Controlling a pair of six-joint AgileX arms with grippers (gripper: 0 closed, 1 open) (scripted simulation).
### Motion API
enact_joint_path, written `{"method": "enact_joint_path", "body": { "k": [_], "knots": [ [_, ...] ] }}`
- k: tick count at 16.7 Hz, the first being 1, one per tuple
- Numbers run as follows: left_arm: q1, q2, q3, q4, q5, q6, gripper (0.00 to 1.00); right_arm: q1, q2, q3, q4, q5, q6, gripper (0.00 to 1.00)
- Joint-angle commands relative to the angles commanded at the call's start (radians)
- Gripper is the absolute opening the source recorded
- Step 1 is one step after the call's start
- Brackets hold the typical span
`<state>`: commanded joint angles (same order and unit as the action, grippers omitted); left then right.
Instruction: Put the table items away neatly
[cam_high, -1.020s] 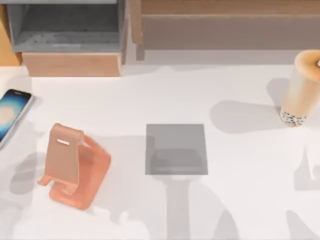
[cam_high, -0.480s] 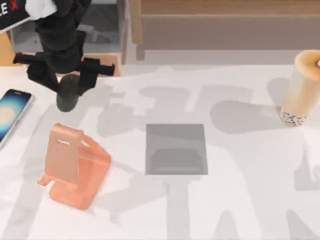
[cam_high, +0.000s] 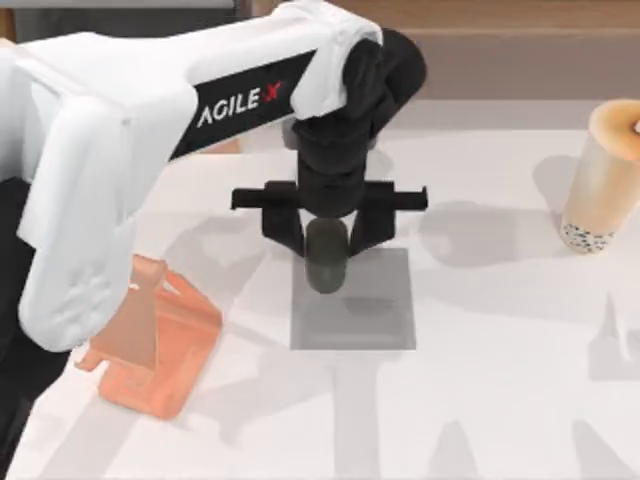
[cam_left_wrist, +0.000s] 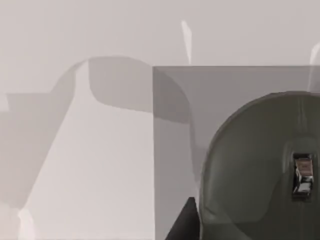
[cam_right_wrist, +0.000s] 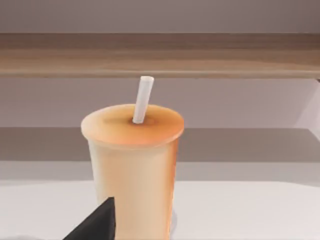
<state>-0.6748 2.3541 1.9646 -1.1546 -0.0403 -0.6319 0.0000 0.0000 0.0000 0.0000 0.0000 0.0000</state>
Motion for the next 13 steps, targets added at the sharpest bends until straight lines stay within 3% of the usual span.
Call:
{"method": "enact_joint_path", "body": {
  "k": [3, 13],
  "knots": [
    [-0.057, 0.026, 0.020, -0.014, 0.021, -0.066, 0.00, 0.000, 0.000, 0.000, 0.000, 0.000, 0.000, 1.00],
    [-0.058, 0.034, -0.006, 0.020, 0.022, -0.067, 0.00, 0.000, 0.000, 0.000, 0.000, 0.000, 0.000, 1.00]
  ]
}}
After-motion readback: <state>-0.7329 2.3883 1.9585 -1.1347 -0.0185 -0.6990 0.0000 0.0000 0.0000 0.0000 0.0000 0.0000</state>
